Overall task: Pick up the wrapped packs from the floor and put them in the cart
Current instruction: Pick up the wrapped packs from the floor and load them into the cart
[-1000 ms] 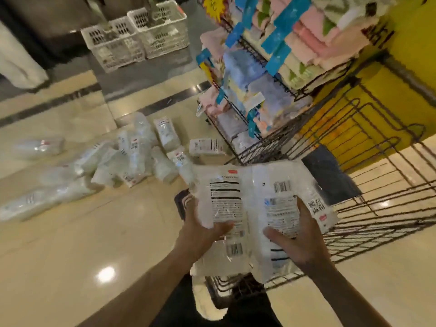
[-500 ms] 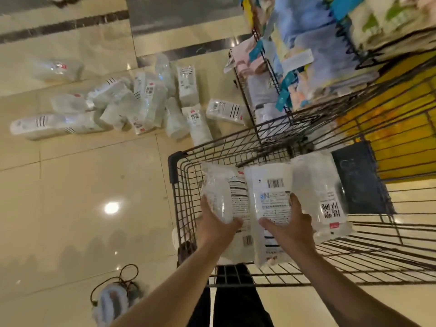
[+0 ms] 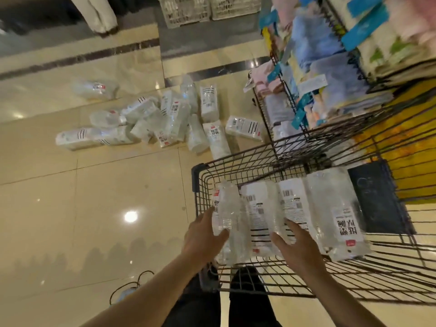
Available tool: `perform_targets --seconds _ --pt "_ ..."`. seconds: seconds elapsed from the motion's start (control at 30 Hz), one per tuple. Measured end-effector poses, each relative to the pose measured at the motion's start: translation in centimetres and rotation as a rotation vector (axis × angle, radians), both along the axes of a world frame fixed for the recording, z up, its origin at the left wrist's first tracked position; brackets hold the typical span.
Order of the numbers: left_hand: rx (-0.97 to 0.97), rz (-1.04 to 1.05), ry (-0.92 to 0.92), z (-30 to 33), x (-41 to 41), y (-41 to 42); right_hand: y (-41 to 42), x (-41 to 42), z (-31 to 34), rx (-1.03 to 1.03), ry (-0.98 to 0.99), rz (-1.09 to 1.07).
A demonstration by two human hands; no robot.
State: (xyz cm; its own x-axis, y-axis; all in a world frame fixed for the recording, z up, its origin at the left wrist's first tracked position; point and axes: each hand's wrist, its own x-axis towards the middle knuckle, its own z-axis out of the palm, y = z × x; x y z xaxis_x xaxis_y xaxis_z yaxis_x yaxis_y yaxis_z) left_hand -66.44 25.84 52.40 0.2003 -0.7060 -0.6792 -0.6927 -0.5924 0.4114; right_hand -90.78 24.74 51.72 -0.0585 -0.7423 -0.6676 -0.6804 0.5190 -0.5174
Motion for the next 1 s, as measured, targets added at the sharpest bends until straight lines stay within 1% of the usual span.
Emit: perform_targets --seconds 0.13,0.2,0.27,0.37,0.43,0.53,0.67,0.8,0.9,1.0 --pt "-0.170 -0.312 -0.189 6.5 3.6 1.2 0.7 0.6 4.0 -0.106 -0.049 0.064" --pt "-0.227 -0.383 -0.297 8.9 5.7 2.4 1.1 1.2 5.4 -0.155 -0.062 0.108" --pt "-0.283 -0.316 -0.336 10.7 7.9 3.8 1.4 2.1 6.6 -0.199 -0.069 0.149" --pt "-0.318 -0.214 -0.316 11.3 11.2 6.5 2.1 3.4 7.8 -0.214 -0.068 0.187" --pt "-0.303 -0.201 -0.292 10.8 13.8 8.6 2.9 4.7 8.4 -0.206 -0.058 0.214" --pt "-0.256 -0.193 -0.269 9.5 18.3 11.0 4.1 7.7 8.6 -0.186 -0.034 0.199" --pt "-0.211 -0.179 -0.250 7.6 25.9 13.1 4.7 14.5 8.8 -0.146 0.004 0.180" --pt "-0.187 -0.139 -0.226 6.6 35.6 14.7 4.4 24.2 9.0 -0.155 0.069 0.271" --pt "-0.169 0.008 -0.173 6.3 43.1 16.3 3.1 31.9 9.8 -0.149 0.061 0.343" --pt "-0.194 0.267 -0.100 6.0 49.6 17.5 1.2 39.3 10.4 -0.166 0.015 0.367"
